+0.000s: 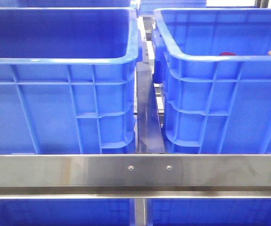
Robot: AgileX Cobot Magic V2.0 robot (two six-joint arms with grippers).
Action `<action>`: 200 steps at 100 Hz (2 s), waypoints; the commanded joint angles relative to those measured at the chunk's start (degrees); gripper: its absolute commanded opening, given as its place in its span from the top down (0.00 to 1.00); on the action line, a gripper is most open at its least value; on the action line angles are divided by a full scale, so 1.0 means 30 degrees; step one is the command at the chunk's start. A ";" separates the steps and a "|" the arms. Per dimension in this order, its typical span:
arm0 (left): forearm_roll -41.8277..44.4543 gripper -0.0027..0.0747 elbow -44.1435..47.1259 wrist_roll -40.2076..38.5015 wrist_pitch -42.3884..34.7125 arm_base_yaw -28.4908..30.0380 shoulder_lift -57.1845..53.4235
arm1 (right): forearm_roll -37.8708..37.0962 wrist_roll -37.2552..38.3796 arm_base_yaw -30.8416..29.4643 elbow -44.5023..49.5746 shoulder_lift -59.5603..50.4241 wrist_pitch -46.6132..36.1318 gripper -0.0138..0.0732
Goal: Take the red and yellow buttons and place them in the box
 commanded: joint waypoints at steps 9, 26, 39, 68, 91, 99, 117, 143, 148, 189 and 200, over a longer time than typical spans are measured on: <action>0.0000 0.99 0.0803 -0.0179 -0.2362 0.0028 -0.0382 | 0.0307 -0.0171 0.0023 -0.0529 0.0047 0.0091 0.92; 0.0000 0.99 0.0803 -0.0179 -0.2362 0.0028 -0.0514 | 0.0307 -0.0171 0.0023 -0.0529 0.0047 0.0091 0.92; 0.0000 0.99 0.0803 -0.0179 -0.2326 0.0028 -0.0645 | 0.0307 -0.0171 0.0023 -0.0529 0.0047 0.0091 0.92; 0.0000 0.99 0.0803 -0.0179 -0.2316 0.0028 -0.1453 | 0.0307 -0.0171 0.0023 -0.0529 0.0047 0.0091 0.92; 0.0000 0.99 0.0803 -0.0179 -0.2316 0.0028 -0.1453 | 0.0307 -0.0171 0.0023 -0.0529 0.0047 0.0091 0.92; 0.0000 0.99 0.0803 -0.0179 -0.2316 0.0028 -0.1453 | 0.0307 -0.0171 0.0023 -0.0529 0.0047 0.0091 0.92; 0.0000 0.99 0.0803 -0.0179 -0.2316 0.0028 -0.1453 | 0.0307 -0.0171 0.0023 -0.0529 0.0047 0.0091 0.92; 0.0000 0.99 0.0803 -0.0179 -0.2316 0.0028 -0.1453 | 0.0307 -0.0171 0.0023 -0.0529 0.0047 0.0091 0.92; 0.0000 0.99 0.0803 -0.0179 -0.2316 0.0028 -0.1453 | 0.0307 -0.0171 0.0023 -0.0529 0.0047 0.0091 0.92; 0.0000 0.99 0.0803 -0.0179 -0.2316 0.0028 -0.1453 | 0.0307 -0.0171 0.0023 -0.0529 0.0047 -0.0131 0.92; 0.0000 0.99 0.0803 -0.0179 -0.2316 0.0028 -0.1453 | 0.0268 -0.0152 0.0023 -0.0529 0.0047 -0.0113 0.92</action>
